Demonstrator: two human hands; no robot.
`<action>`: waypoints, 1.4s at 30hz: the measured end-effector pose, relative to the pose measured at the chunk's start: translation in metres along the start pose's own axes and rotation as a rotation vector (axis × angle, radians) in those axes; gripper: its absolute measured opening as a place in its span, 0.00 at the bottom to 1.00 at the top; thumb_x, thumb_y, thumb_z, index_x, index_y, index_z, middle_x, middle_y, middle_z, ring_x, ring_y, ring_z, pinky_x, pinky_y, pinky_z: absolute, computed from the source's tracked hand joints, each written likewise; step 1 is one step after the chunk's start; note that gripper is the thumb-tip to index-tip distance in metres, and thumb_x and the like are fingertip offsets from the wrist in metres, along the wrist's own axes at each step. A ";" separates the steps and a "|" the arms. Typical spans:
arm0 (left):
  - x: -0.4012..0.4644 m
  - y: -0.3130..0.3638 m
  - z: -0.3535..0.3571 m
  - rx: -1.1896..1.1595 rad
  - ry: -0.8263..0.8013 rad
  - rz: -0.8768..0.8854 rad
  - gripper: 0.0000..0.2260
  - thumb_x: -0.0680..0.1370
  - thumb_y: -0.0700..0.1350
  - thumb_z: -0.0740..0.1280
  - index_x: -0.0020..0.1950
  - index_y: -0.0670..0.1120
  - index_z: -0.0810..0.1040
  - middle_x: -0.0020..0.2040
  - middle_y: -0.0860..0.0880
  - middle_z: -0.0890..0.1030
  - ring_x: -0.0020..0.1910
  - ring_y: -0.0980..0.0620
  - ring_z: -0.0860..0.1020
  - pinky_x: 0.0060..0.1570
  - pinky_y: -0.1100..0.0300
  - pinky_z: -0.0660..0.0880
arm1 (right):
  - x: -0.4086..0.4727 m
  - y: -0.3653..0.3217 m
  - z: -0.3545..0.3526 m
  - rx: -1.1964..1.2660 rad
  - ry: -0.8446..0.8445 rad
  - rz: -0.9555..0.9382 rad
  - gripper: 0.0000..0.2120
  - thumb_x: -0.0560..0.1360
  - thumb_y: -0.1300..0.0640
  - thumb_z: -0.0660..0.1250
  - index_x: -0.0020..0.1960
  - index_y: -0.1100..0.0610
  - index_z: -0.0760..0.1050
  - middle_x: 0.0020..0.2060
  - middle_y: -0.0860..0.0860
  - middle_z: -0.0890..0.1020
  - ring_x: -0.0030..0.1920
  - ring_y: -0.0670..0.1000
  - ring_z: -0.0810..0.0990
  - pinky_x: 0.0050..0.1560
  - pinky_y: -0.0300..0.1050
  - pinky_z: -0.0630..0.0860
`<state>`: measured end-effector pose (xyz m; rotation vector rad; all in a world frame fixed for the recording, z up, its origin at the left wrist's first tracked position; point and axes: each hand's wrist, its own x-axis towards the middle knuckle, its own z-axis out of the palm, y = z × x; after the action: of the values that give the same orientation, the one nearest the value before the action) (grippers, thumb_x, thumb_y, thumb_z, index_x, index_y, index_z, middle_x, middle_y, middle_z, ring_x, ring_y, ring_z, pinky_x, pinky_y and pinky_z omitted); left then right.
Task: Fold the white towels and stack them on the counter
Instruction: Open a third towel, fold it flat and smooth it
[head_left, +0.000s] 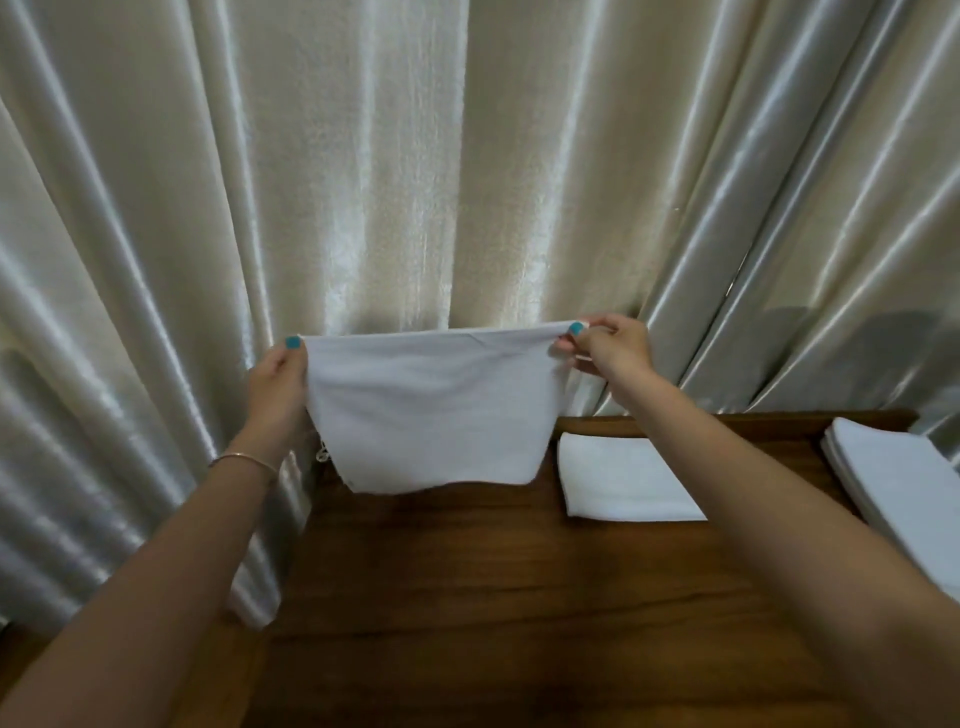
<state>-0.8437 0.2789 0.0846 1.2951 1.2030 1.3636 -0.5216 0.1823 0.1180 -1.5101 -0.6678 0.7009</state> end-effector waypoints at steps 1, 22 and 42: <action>0.001 0.001 -0.004 -0.005 -0.018 0.023 0.09 0.82 0.46 0.58 0.46 0.46 0.75 0.37 0.52 0.72 0.36 0.59 0.71 0.36 0.70 0.69 | -0.002 0.000 -0.001 0.020 -0.019 -0.002 0.04 0.76 0.66 0.68 0.47 0.57 0.76 0.40 0.55 0.85 0.40 0.48 0.86 0.41 0.43 0.82; -0.217 -0.192 -0.077 0.003 -0.430 -0.847 0.15 0.80 0.46 0.62 0.63 0.40 0.76 0.59 0.42 0.81 0.56 0.48 0.81 0.56 0.59 0.78 | -0.072 0.219 -0.105 -0.706 -0.610 0.647 0.05 0.79 0.64 0.64 0.52 0.57 0.76 0.46 0.56 0.85 0.44 0.51 0.86 0.44 0.45 0.83; -0.173 -0.215 -0.008 1.256 -0.262 -0.099 0.13 0.75 0.58 0.65 0.48 0.50 0.82 0.47 0.50 0.84 0.49 0.49 0.80 0.46 0.58 0.74 | -0.017 0.282 -0.011 -1.311 -0.747 -0.348 0.10 0.76 0.46 0.64 0.51 0.50 0.79 0.50 0.49 0.82 0.53 0.53 0.80 0.51 0.48 0.77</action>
<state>-0.8443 0.1390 -0.1530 2.0877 1.9724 0.2073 -0.5240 0.1478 -0.1624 -2.1615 -2.1980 0.5316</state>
